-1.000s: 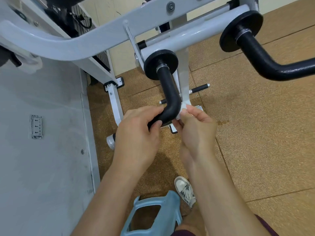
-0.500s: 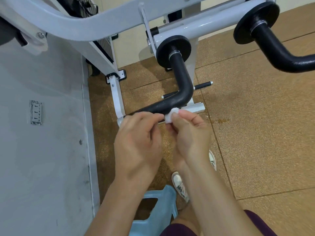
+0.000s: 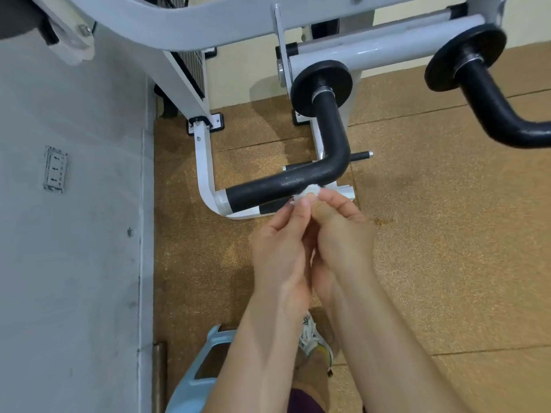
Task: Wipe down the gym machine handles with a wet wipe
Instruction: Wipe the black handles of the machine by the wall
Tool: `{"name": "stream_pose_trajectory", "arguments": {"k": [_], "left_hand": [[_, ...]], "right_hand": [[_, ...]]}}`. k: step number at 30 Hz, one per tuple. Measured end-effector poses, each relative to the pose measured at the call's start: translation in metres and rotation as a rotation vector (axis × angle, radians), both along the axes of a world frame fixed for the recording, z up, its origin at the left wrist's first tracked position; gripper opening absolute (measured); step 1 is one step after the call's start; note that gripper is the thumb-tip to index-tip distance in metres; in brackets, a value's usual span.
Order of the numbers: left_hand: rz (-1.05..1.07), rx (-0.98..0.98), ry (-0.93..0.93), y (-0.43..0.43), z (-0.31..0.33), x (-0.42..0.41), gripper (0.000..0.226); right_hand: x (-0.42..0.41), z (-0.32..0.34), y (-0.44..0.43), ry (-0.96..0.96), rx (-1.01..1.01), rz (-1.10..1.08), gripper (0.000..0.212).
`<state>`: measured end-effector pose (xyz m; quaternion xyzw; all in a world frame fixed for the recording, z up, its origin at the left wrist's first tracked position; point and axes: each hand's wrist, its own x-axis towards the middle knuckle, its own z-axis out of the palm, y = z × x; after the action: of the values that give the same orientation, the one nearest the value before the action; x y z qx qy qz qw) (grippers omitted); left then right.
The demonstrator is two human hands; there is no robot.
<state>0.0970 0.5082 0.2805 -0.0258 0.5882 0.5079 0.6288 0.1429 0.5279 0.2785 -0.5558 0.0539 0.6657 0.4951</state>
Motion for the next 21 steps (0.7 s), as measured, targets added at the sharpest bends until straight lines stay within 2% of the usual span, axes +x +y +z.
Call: {"name": "stream_pose_trajectory", "arguments": {"k": [3,6,9,11,16,18,21], "left_hand": [[0.129,-0.031,-0.048,0.0,-0.008,-0.004,0.017],[0.165,-0.058,0.077,0.001,-0.013,-0.002,0.015],[0.149,-0.028,0.261,0.003,-0.012,0.008,0.017],[0.189,-0.033,0.278,0.002,-0.011,0.008,0.023],[0.353,0.034,0.006,-0.012,-0.012,-0.017,0.019],[0.331,0.104,-0.118,-0.015,-0.01,-0.015,0.021],[0.306,0.071,-0.178,-0.009,-0.01,-0.007,0.022]], "right_hand": [[0.0,0.004,-0.005,-0.051,0.031,0.188,0.011],[0.013,0.005,-0.003,-0.163,0.1,0.355,0.014],[0.017,0.004,0.001,-0.237,0.139,0.332,0.011],[0.008,0.004,0.003,-0.231,0.088,0.263,0.014],[-0.025,0.006,-0.007,-0.122,0.051,0.304,0.011],[-0.021,0.006,-0.006,-0.095,0.049,0.253,0.013],[-0.011,0.005,-0.002,-0.064,0.036,0.142,0.021]]}}
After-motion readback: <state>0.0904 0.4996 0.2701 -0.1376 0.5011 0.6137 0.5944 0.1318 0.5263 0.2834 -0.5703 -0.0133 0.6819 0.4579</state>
